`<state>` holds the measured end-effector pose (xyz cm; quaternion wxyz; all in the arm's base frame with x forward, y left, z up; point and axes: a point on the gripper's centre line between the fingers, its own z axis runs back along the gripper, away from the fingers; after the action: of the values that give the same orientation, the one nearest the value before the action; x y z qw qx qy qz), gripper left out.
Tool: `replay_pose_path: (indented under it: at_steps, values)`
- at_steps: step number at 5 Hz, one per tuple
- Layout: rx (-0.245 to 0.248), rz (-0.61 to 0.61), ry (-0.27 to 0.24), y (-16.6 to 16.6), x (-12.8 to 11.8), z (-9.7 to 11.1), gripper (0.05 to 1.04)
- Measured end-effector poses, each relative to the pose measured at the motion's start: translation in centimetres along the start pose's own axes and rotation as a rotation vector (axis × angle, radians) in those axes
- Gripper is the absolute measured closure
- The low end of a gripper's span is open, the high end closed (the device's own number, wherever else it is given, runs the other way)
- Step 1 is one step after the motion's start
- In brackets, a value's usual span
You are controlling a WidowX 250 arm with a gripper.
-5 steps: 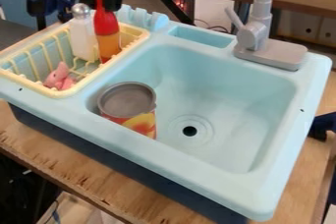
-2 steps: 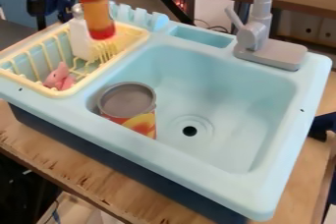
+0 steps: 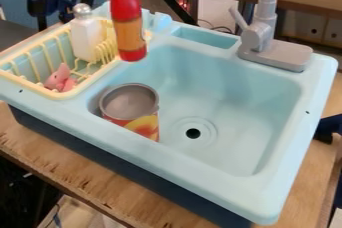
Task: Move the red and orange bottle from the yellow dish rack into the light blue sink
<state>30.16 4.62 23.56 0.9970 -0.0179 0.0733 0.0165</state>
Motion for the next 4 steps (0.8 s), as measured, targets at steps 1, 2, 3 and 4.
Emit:
replay_pose_path:
  at_steps: [1, 2, 3, 4]
  values:
    - [-0.003, -0.022, 0.026, -0.1, 1.9, -2.3, 0.736]
    - [-0.006, -0.044, 0.041, -0.1, 3.2, -3.9, 0.736]
    - [-0.011, -0.06, 0.047, 0.0, 4.5, -5.3, 0.736]
    - [-0.012, -0.09, 0.05, -0.6, 5.3, -6.4, 0.736]
